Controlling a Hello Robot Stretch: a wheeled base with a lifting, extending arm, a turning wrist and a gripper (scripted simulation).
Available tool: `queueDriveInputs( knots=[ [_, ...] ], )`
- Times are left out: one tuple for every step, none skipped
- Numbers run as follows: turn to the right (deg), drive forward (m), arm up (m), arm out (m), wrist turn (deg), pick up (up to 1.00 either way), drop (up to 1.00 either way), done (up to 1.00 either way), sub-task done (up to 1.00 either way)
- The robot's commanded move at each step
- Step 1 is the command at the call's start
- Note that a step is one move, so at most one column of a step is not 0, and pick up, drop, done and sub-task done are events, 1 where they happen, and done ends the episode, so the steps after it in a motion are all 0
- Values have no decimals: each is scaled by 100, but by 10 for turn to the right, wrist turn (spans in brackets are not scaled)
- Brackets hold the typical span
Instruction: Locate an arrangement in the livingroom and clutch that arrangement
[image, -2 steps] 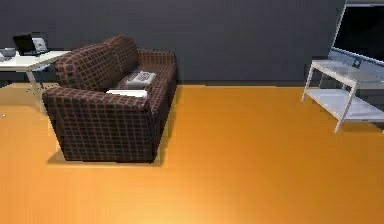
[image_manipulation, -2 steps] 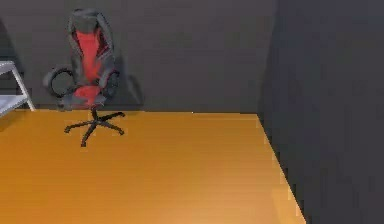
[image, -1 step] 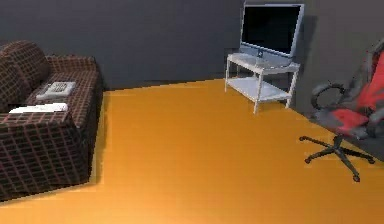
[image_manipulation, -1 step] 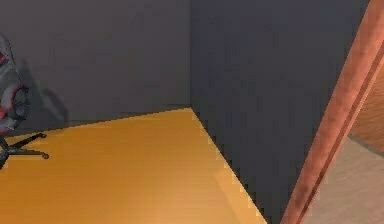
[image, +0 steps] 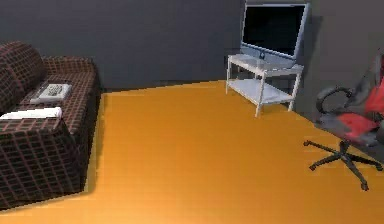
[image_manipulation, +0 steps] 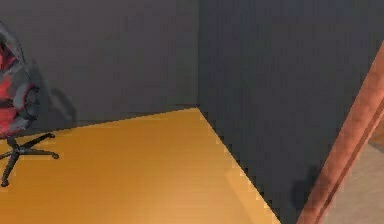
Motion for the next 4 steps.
queueDriveInputs(
  knots=[
    [-450, 0, 0, 0, 0, 0, 0, 0, 0],
    [-120, 0, 0, 0, 0, 0, 0, 0, 0],
    [0, 40, 0, 0, 0, 0, 0, 0, 0],
    [-240, 0, 0, 0, 0, 0, 0, 0, 0]
  ],
)
